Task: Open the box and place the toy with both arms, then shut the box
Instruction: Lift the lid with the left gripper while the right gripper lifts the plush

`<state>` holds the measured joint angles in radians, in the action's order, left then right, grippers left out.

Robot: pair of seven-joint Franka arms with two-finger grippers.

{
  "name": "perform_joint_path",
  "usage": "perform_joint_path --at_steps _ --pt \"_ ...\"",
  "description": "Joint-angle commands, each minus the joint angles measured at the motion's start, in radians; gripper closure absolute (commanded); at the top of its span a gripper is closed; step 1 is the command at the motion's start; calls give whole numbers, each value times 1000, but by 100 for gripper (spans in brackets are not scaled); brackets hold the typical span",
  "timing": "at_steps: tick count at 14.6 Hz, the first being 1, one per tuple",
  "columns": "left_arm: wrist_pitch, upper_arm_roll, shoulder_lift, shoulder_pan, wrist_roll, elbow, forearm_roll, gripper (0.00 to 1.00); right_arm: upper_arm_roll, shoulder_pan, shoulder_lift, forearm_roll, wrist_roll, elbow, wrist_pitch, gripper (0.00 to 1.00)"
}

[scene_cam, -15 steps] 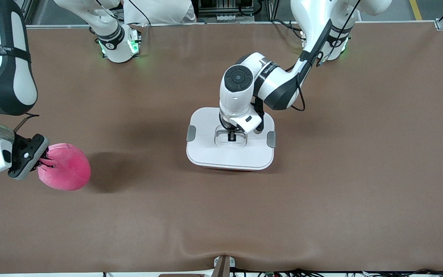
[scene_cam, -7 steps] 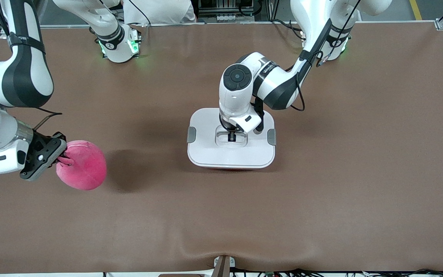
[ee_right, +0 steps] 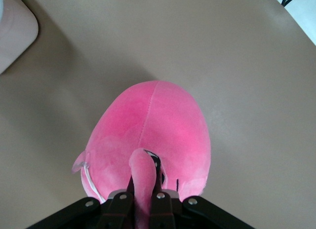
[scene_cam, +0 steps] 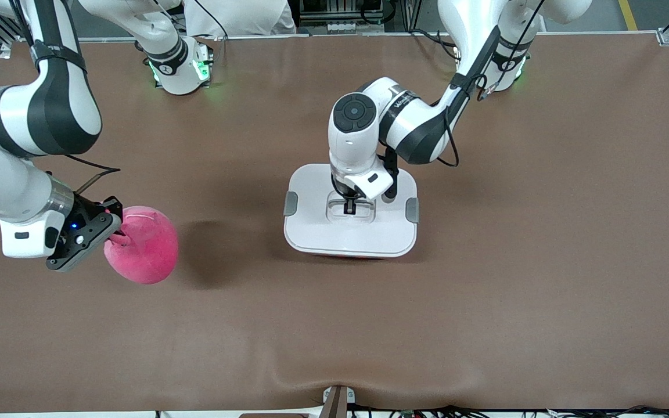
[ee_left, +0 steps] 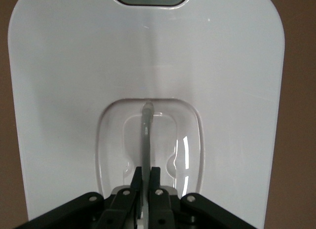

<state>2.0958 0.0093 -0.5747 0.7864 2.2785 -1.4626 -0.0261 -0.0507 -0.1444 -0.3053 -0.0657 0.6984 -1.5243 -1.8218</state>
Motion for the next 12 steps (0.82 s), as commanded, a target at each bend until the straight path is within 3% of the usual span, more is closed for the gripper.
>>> perform_joint_path --at_steps 1,6,12 --pt "-10 5 35 5 -4 8 -20 100 -6 -1 12 -36 -20 9 38 100" --pt "-23 12 108 -21 -4 4 -11 100 -6 -3 14 -36 -23 9 47 100" --pt "-105 11 176 -137 -125 -1 -21 100 3 -82 12 -36 -282 41 73 100"
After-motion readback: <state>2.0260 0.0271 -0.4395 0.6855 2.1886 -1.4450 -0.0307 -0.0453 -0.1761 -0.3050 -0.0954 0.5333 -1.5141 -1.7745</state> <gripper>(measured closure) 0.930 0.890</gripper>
